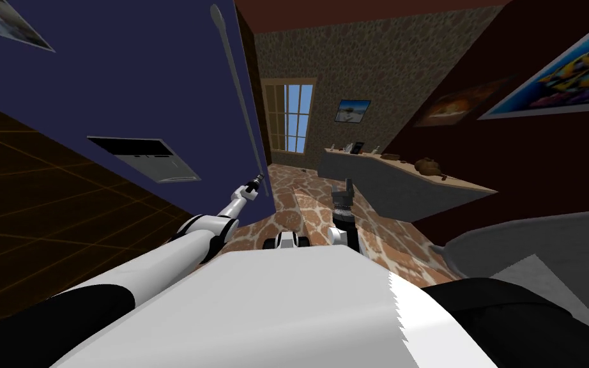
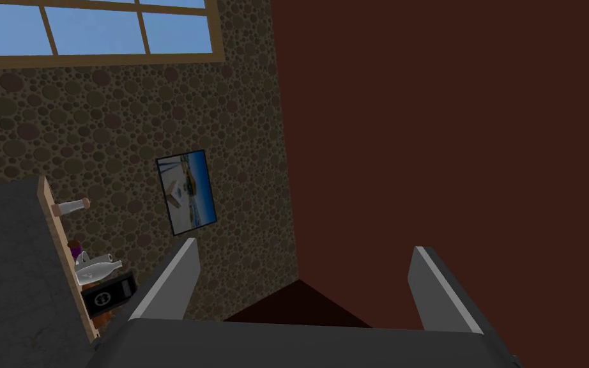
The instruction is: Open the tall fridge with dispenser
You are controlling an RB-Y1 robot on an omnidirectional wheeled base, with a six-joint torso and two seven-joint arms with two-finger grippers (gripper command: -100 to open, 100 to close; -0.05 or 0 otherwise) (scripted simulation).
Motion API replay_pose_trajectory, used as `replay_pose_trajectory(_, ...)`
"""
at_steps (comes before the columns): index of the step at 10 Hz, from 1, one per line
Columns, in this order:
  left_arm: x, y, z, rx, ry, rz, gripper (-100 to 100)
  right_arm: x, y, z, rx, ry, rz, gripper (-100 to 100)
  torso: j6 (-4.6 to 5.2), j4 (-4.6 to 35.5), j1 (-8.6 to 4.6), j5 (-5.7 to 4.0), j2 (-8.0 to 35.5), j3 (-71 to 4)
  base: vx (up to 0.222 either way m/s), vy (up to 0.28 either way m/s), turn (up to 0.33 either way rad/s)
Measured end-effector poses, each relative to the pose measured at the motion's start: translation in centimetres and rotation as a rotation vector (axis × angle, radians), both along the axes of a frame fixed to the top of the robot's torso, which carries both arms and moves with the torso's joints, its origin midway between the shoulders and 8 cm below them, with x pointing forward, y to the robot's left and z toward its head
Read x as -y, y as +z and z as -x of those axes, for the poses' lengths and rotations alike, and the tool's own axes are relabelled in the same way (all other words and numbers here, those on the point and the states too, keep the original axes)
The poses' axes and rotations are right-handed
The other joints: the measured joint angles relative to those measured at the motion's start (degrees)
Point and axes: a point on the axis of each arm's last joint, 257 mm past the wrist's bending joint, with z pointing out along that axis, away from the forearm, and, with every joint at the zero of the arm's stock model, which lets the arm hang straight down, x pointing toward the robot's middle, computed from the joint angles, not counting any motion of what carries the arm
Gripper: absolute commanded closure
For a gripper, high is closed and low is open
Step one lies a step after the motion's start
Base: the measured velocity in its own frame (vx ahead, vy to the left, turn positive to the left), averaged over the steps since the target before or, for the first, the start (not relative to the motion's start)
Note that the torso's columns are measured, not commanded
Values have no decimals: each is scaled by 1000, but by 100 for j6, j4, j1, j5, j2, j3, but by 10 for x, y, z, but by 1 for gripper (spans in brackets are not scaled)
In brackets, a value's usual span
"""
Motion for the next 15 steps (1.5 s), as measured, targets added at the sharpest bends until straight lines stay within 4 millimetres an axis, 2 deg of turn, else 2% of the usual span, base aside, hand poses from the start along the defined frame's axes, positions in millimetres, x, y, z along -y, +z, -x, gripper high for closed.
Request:
replay_pose_trajectory(2,37,1,-5,0,-51,-1,100,0,0,0,0,0,0,0,8,3,-6,-2,1,-1,-64,70,147)
replay_pose_trajectory(3,63,2,-8,-3,-81,-1,100,0,0,0,0,0,0,0,19,1,-19,-6,1,-4,-47,71,86)
replay_pose_trajectory(6,114,5,-11,-6,-156,-10,100,0,0,0,0,0,0,0,22,11,-38,-18,3,2,-43,51,94)
replay_pose_trajectory(8,116,5,-11,-11,-164,-16,100,0,0,0,0,0,0,0,24,9,-50,-25,0,-1,-27,-1,-29)
replay_pose_trajectory(10,105,7,-11,-4,-180,-20,100,0,0,0,0,0,0,0,26,-1,-53,-29,16,9,-124,-28,-62)
replay_pose_trajectory(11,97,8,-9,1,-190,-18,-100,0,0,0,0,0,0,0,31,5,-51,-29,18,12,-91,18,-70)
replay_pose_trajectory(15,103,35,-25,-1,-175,-21,-100,0,0,0,0,0,0,0,28,-13,-49,-35,-38,-25,-36,54,-56)
